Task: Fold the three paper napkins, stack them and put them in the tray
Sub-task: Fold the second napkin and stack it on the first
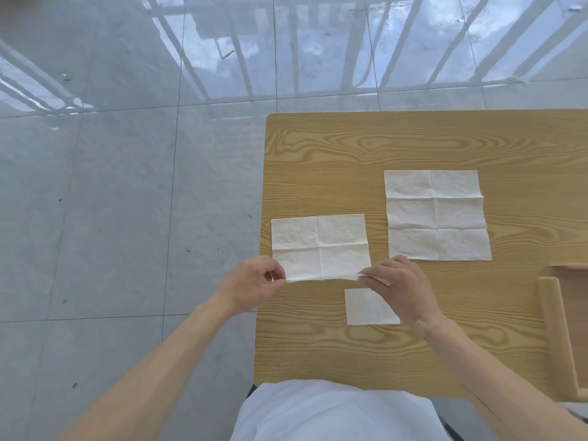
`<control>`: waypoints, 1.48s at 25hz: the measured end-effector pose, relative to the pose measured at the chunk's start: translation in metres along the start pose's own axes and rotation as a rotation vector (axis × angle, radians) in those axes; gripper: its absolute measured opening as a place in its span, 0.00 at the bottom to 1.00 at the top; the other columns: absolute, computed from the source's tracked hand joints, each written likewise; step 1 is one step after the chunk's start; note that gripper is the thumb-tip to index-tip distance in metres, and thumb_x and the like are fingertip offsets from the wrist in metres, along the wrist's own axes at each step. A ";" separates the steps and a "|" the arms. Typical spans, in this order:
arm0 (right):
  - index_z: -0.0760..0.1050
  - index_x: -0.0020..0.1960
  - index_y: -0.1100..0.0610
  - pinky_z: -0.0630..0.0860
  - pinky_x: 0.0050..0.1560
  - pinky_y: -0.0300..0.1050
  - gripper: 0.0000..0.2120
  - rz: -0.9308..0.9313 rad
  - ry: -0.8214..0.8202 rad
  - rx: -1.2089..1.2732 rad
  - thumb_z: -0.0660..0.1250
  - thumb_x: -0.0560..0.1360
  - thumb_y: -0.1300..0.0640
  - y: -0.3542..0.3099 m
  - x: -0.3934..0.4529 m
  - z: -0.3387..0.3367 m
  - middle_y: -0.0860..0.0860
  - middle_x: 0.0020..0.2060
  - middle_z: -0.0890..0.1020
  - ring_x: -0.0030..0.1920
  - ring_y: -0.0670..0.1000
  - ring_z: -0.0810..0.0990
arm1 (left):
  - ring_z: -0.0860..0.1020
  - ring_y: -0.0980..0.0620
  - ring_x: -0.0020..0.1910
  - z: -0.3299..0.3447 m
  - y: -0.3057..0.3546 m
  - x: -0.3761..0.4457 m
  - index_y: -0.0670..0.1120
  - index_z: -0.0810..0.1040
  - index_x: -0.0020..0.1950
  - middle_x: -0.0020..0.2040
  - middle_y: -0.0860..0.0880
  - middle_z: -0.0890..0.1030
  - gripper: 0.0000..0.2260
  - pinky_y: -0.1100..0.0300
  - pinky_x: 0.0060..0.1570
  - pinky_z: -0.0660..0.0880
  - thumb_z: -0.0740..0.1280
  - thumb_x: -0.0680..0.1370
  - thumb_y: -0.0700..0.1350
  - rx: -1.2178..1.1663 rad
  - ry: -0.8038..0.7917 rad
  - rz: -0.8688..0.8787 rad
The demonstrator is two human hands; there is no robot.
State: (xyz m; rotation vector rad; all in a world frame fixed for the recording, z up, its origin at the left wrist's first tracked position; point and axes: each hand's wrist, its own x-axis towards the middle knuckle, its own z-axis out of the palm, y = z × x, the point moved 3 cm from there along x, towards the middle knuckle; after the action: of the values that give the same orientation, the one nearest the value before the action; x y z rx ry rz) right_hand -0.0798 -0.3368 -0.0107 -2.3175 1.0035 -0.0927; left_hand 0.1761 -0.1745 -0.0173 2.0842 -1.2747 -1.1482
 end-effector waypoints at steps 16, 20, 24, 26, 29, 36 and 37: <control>0.81 0.52 0.48 0.71 0.52 0.52 0.07 0.198 -0.065 -0.150 0.65 0.77 0.50 0.011 0.060 0.013 0.46 0.45 0.83 0.51 0.52 0.74 | 0.77 0.54 0.44 -0.011 -0.017 0.047 0.53 0.77 0.56 0.44 0.57 0.78 0.08 0.55 0.41 0.77 0.66 0.79 0.51 0.245 0.138 -0.186; 0.80 0.58 0.49 0.70 0.57 0.55 0.12 0.187 -0.002 -0.202 0.70 0.74 0.51 0.009 0.059 0.013 0.50 0.53 0.81 0.58 0.56 0.72 | 0.76 0.49 0.51 -0.013 -0.019 0.045 0.50 0.78 0.57 0.49 0.52 0.79 0.09 0.52 0.45 0.77 0.68 0.78 0.51 0.409 0.272 -0.158; 0.80 0.59 0.47 0.67 0.59 0.52 0.13 0.064 -0.106 -0.254 0.69 0.75 0.50 0.001 0.063 0.019 0.47 0.57 0.80 0.62 0.54 0.71 | 0.74 0.47 0.55 -0.004 -0.006 0.055 0.49 0.79 0.61 0.54 0.48 0.78 0.15 0.51 0.54 0.72 0.71 0.76 0.51 0.503 0.226 0.038; 0.80 0.59 0.47 0.65 0.58 0.50 0.12 0.046 -0.120 -0.302 0.68 0.76 0.50 0.000 0.064 0.020 0.46 0.57 0.80 0.62 0.53 0.71 | 0.74 0.47 0.56 0.000 -0.003 0.058 0.50 0.78 0.62 0.55 0.49 0.78 0.15 0.50 0.56 0.70 0.70 0.77 0.51 0.544 0.187 0.044; 0.80 0.56 0.47 0.67 0.57 0.49 0.09 0.037 -0.116 -0.353 0.66 0.77 0.49 -0.002 0.067 0.019 0.46 0.54 0.82 0.60 0.53 0.72 | 0.74 0.47 0.55 0.003 -0.003 0.058 0.50 0.78 0.60 0.55 0.50 0.78 0.13 0.52 0.56 0.69 0.69 0.78 0.51 0.594 0.177 0.048; 0.81 0.50 0.48 0.66 0.55 0.48 0.07 0.038 -0.137 -0.329 0.65 0.78 0.48 -0.001 0.070 0.017 0.45 0.47 0.82 0.57 0.52 0.72 | 0.76 0.47 0.52 0.003 0.001 0.056 0.48 0.80 0.52 0.49 0.50 0.80 0.06 0.52 0.52 0.70 0.68 0.78 0.48 0.618 0.194 0.127; 0.81 0.49 0.48 0.66 0.55 0.48 0.07 0.033 -0.141 -0.322 0.65 0.78 0.48 -0.001 0.070 0.017 0.45 0.46 0.82 0.56 0.52 0.72 | 0.76 0.46 0.51 0.003 0.002 0.055 0.48 0.81 0.51 0.48 0.49 0.80 0.05 0.52 0.52 0.70 0.68 0.79 0.48 0.621 0.192 0.134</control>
State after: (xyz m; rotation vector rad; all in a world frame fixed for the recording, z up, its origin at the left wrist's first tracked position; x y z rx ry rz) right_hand -0.0249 -0.3756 -0.0355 -2.5506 1.0469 0.2612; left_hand 0.1851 -0.2235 -0.0415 2.4021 -1.8017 -0.5074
